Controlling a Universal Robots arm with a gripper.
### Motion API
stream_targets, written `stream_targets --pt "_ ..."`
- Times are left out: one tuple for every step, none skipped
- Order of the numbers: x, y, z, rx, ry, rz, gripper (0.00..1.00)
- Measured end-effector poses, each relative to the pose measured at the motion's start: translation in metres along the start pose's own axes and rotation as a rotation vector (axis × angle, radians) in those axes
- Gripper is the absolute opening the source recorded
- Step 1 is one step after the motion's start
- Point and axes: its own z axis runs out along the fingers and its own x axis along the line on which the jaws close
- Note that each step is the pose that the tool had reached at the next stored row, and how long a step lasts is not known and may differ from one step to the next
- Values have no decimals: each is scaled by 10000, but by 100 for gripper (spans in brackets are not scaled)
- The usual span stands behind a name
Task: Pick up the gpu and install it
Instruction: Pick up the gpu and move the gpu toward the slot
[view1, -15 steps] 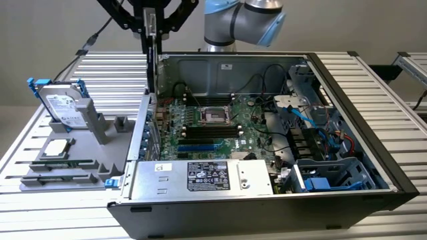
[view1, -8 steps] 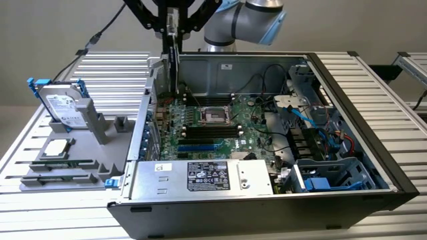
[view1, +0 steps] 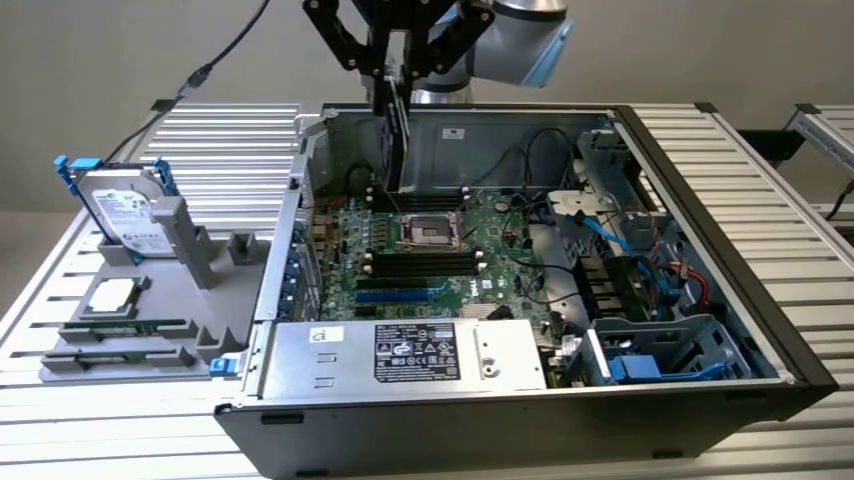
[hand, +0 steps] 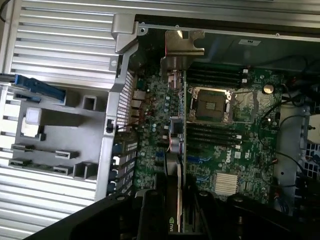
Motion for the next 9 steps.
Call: stream_targets --pt "-47 2 14 1 0 0 27" --pt "-94 2 28 1 0 2 27" --pt "-138 2 42 0 0 4 27" --pt "-177 3 56 0 0 10 27" --pt "-210 4 72 -1 0 18 27" --pt "-232 8 89 -2 -1 28 27" --pt "-245 18 107 -4 -2 39 27" --pt "-253 28 127 -4 -4 55 27" --pt "-259 35 145 -7 -7 73 27"
